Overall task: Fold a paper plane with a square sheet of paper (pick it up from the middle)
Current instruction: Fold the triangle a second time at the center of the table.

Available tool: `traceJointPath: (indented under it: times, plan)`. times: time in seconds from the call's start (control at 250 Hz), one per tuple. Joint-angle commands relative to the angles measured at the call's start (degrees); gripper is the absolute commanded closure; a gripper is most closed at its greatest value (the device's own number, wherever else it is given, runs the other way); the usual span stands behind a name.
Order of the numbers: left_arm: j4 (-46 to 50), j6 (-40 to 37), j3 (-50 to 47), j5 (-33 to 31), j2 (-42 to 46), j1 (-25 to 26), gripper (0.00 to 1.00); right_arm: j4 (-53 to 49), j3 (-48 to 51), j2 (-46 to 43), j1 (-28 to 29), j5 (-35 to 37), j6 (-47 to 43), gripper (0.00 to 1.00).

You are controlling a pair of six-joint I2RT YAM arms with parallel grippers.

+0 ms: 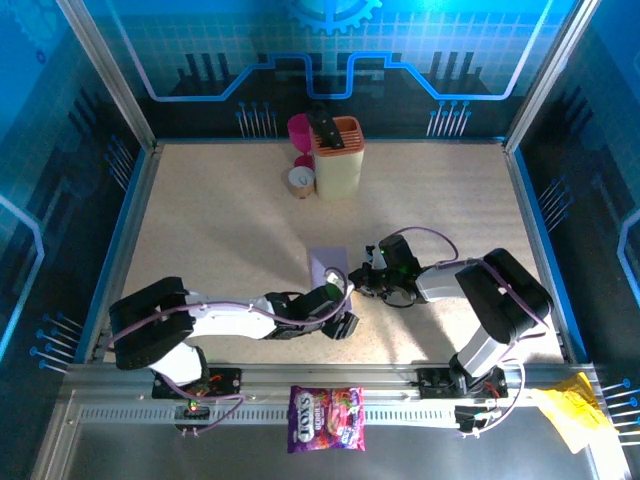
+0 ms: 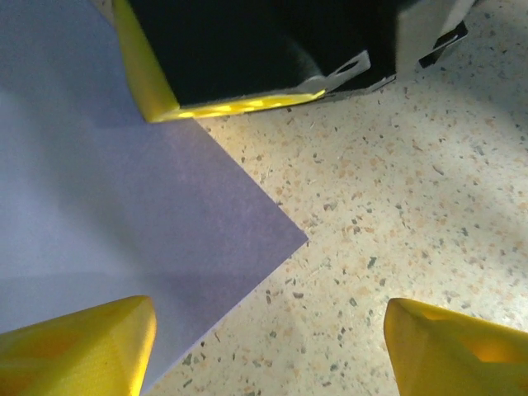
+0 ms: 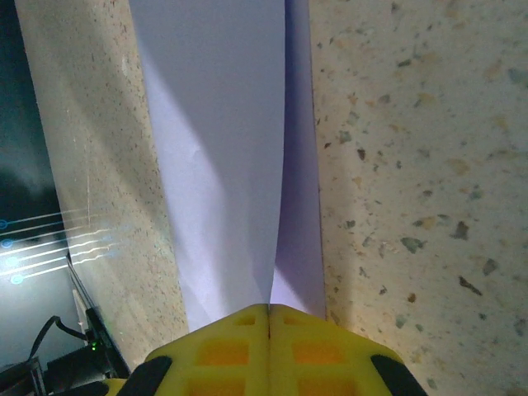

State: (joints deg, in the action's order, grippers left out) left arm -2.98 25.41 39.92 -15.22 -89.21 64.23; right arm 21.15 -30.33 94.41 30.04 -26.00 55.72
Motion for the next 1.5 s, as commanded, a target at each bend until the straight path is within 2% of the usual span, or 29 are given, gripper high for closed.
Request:
traceJointPath:
  times: [0.0,0.439,0.583,0.779,1.059,1.266,1.35,1.426,1.498]
  plan:
    - [1.09,-3.67,2.46,-7.43,-1.75,1.07,0.23,0.97,-0.35,0.91,0.72,-0.81,0.63,1.00]
    - [0.23,-5.96,4.39,-7.55,-5.87,1.16,0.22,2.21,-0.08,0.35,0.73,-1.98,2.22,1.00]
    - [0.31,-6.40,4.97,-8.09,-6.57,1.17,0.26,2.13,0.03,-0.14,0.72,-2.10,2.36,1.00]
    - [-0.26,-6.86,5.17,-7.98,-6.80,1.09,0.47,1.96,0.34,-0.22,0.72,-2.21,2.23,1.00]
    - [-0.94,-7.22,4.92,-7.76,-6.21,1.09,0.82,2.27,0.40,0.12,0.69,-2.13,2.27,1.00]
    - [-1.42,-7.00,4.73,-7.03,-5.88,0.99,1.00,2.74,0.34,0.38,0.72,-2.28,2.50,1.00]
    - [-1.70,-6.74,4.40,-6.62,-5.58,0.78,1.00,2.32,0.03,0.33,0.65,-2.56,2.19,1.00]
    - [-2.27,-6.18,3.49,-5.82,-4.82,0.18,1.00,-0.24,-0.47,-0.93,-0.16,-2.49,0.68,0.76]
    - [-3.00,-5.82,2.22,-4.71,-3.62,-0.47,1.00,-4.15,-0.61,-3.74,-2.32,-1.61,-1.28,0.62]
